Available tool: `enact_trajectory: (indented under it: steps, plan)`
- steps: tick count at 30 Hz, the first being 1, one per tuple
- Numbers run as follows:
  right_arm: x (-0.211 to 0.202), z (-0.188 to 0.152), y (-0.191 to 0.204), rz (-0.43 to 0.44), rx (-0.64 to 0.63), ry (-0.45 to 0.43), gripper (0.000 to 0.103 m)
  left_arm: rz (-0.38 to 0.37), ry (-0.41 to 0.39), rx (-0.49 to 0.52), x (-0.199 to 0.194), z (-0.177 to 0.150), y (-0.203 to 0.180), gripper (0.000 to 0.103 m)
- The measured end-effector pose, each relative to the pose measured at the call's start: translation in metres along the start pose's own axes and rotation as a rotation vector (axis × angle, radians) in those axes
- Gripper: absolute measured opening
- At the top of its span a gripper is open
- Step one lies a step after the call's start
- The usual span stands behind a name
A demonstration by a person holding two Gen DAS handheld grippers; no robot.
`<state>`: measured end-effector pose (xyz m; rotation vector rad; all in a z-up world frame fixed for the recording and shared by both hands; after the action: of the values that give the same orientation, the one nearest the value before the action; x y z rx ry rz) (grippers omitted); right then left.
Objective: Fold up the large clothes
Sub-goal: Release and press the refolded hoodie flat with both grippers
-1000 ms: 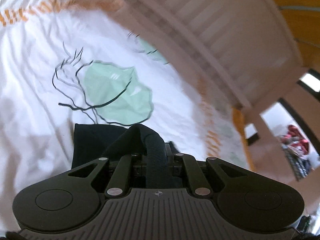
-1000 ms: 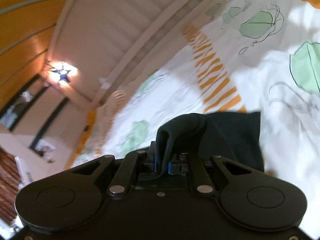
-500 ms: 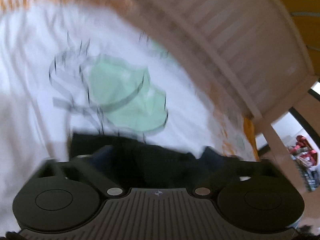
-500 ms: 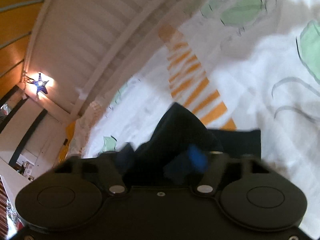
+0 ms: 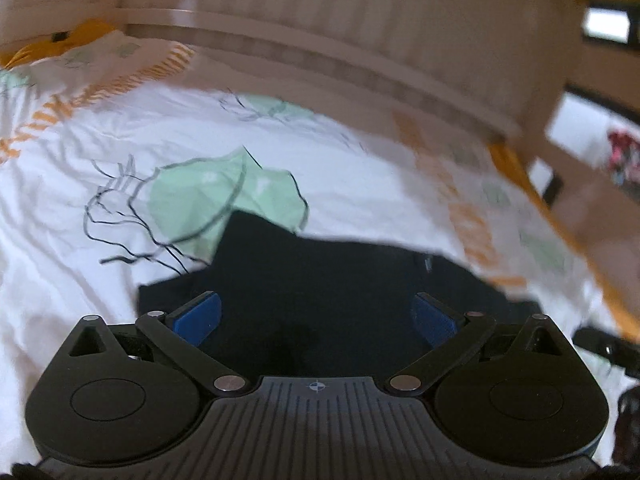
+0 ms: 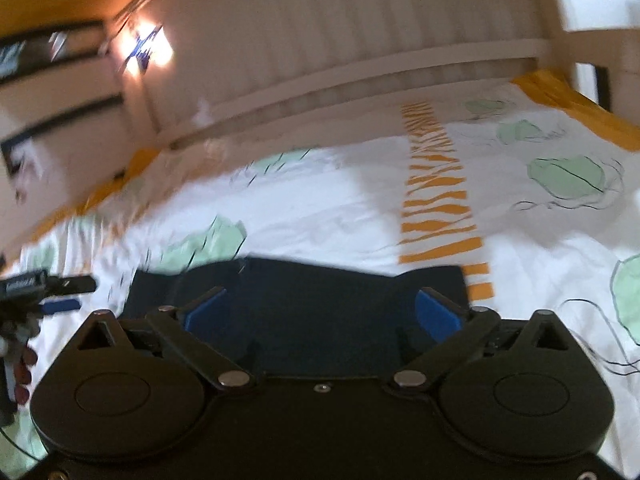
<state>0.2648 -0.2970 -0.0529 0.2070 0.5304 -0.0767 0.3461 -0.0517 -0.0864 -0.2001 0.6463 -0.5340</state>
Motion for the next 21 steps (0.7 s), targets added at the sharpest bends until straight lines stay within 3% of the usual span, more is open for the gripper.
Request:
enact_trajectory:
  steps: [4, 11, 15, 21]
  plan:
    - [0.014, -0.012, 0.025, 0.002, -0.080, 0.033, 0.100, 0.026, 0.088, 0.085, 0.024, -0.017, -0.008, 0.103]
    - [0.074, -0.031, 0.040, -0.110, -0.185, 0.159, 0.100, 0.101, 0.162, 0.012, 0.066, -0.032, 0.026, 0.103]
    - [0.102, -0.038, 0.030, -0.159, -0.129, 0.208, 0.102, 0.090, 0.168, 0.014, 0.077, -0.034, 0.035, 0.103]
    - [0.108, -0.049, 0.028, -0.194, -0.148, 0.159, 0.103, 0.125, 0.179, 0.041, 0.083, -0.034, 0.033, 0.103]
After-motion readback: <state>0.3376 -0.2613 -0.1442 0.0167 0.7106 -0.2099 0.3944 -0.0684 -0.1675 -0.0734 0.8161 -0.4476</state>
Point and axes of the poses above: each gripper's, at about its wrist camera, not at the fingertips, and x roughly the way its jaws point, y to its left, z to its top, the point moved 9 cm from there along x, roughly the way its jaws point, and after that the axes turned 11 degrees about -z, right-handed, at the moved point
